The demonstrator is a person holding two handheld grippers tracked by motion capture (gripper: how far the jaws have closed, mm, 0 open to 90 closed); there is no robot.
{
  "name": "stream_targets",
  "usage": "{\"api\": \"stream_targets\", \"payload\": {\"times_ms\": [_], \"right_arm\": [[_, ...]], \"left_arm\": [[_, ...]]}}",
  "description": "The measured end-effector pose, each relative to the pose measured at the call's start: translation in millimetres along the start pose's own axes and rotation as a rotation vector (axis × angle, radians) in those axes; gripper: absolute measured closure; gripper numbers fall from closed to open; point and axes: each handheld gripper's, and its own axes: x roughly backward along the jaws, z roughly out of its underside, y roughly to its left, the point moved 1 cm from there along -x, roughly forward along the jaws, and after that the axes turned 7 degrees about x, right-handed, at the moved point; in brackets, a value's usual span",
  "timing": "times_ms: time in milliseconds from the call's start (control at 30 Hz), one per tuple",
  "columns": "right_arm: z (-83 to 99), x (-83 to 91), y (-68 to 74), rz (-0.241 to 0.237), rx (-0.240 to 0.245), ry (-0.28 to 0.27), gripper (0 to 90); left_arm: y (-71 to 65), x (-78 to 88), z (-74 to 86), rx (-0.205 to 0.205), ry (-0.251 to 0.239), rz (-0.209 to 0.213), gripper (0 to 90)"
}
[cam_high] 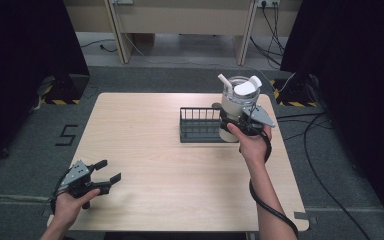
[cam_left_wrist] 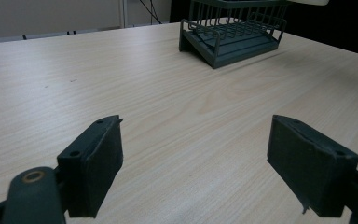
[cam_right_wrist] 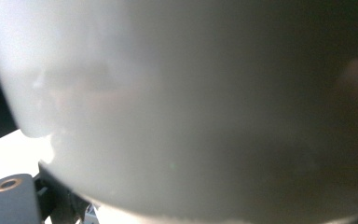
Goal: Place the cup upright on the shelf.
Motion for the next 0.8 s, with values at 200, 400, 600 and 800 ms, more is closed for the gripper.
{"api": "stream_targets", "payload": {"times_ms": [200,400,600,800], "right_arm": [[-8.2,-1.8,-0.8,0.003,0.003,-0.009,10.8],[-14.2,-7.3,-1.7,0.004,0.000,-0.013,10.8],[-18.3,-11.7,-1.4,0.003,0.000,-0.015,10.8],[-21.1,-15.3,-0.8,0.002,0.002,-0.020,10.8]], "left_arm": [[0.0,0.0,-0.1,0.000,0.000,0.001,17.4],[0.4,0.1,-0.1,0.002,-0.002,0.000,17.4],[0.7,0.4,-0.1,0.004,-0.002,0.000,17.5],[1.0,0.5,-0.1,0.004,-0.002,0.000,17.5]]}}
